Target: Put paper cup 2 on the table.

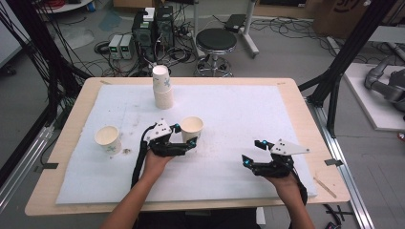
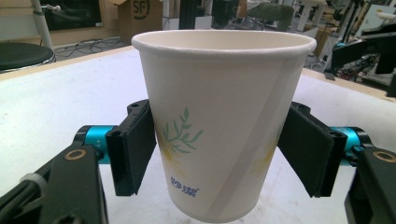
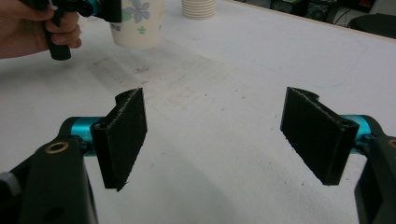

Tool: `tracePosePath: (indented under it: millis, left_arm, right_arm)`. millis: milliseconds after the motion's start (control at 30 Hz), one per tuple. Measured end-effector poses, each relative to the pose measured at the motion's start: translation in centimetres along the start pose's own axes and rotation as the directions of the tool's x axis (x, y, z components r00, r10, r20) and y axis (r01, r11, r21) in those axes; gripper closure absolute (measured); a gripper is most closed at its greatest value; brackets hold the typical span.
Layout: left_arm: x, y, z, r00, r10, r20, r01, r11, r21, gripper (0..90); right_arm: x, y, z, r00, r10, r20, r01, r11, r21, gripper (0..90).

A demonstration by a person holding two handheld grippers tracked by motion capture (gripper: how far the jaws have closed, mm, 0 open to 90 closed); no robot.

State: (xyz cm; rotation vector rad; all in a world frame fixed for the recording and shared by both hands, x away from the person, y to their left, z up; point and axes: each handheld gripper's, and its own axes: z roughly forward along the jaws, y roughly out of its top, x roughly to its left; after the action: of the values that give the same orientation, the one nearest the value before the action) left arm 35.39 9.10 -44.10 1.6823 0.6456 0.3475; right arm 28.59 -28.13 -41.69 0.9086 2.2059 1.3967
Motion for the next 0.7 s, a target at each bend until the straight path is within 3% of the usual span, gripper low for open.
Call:
tracePosePath:
  millis: [233,333,533,567,700]
  left_arm:
    - [-0.1,-0.6,1.8,0.9999,-0.008,-0.01,0.009,0.9993,0.036,29.4]
    - [-0.2,-0.8,2.3,0.9998,0.001,-0.022,0.0,0.9967,0.081,29.4]
    - [-0.5,-0.8,2.7,0.9984,0.012,-0.055,-0.005,0.9923,0.124,29.8]
    - [-0.7,-0.8,2.8,0.997,0.024,-0.073,-0.012,0.9873,0.159,30.0]
    - [-1.0,-0.8,2.8,0.9955,0.043,-0.084,-0.025,0.9787,0.204,30.3]
  right_arm:
    - [0.0,-0.1,0.0,1.0,0.0,-0.002,0.0,1.0,0.004,23.3]
    - [-0.1,-0.1,0.0,1.0,-0.002,-0.002,0.002,1.0,0.004,23.3]
    - [0.0,-0.2,0.0,1.0,-0.003,-0.005,0.003,1.0,0.006,23.3]
    - [0.0,-0.2,0.0,1.0,0.0,-0.009,0.0,1.0,0.009,23.3]
    - [0.0,-0.2,-0.1,1.0,0.004,-0.009,-0.004,1.0,0.009,23.3]
